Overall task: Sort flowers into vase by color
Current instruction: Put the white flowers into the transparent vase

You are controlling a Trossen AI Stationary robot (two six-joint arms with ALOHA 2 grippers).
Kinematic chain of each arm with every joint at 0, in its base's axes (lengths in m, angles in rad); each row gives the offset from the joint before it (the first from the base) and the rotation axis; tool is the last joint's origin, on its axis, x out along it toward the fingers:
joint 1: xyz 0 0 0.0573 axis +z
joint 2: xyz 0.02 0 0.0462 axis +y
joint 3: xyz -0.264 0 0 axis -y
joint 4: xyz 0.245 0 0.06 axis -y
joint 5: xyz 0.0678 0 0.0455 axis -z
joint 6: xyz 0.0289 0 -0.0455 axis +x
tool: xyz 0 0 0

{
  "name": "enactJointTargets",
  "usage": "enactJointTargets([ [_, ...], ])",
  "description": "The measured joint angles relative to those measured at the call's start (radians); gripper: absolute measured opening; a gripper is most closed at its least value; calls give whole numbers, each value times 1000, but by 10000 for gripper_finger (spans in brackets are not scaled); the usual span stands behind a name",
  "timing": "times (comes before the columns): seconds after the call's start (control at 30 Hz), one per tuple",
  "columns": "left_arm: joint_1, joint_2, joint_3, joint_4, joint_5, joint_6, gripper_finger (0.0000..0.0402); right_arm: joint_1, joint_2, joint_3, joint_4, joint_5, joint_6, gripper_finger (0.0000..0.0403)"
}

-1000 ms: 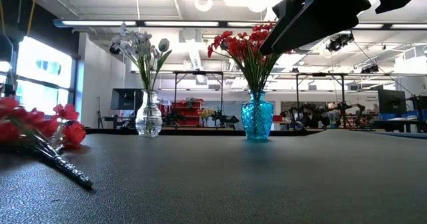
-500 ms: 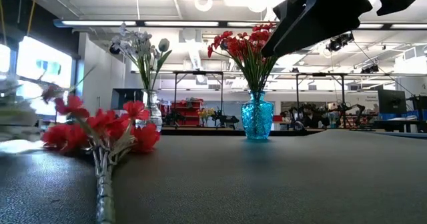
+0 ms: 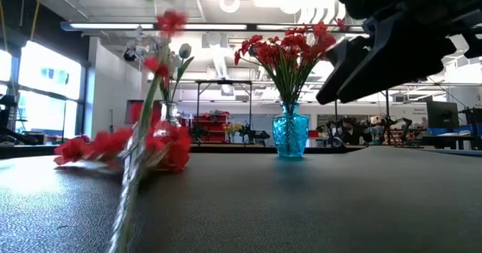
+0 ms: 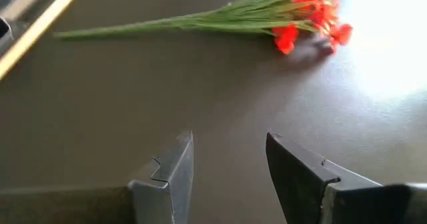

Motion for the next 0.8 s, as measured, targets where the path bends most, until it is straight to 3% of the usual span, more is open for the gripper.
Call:
enactJointTargets([
  [0.1, 32, -34, -2, 39, -332, 244, 2, 0, 0, -37, 67, -7, 35, 161],
  [0.17, 75, -35, -2, 57, -455, 404, 1, 0, 0, -43, 87, -7, 53, 161],
  [0.33, 275, -34, -19, 56, -547, 595, 1, 0, 0, -46, 156, -16, 54, 161],
  [0.47, 469, -56, -51, 51, -492, 741, 0, 0, 0, -46, 176, -18, 29, 161],
  [0.57, 608, -105, -96, 171, -398, 958, 0, 0, 0, -46, 178, -17, 17, 161],
  [0.63, 684, -145, -154, 433, -244, 1245, 0, 0, 0, -46, 186, -18, 4, 161],
  [0.73, 782, -189, -301, 1043, 248, 1742, 0, 0, 0, -46, 201, -17, -12, 161],
  [0.8, 828, -189, -390, 1347, 511, 1938, 0, 0, 0, -46, 205, -17, -17, 161],
])
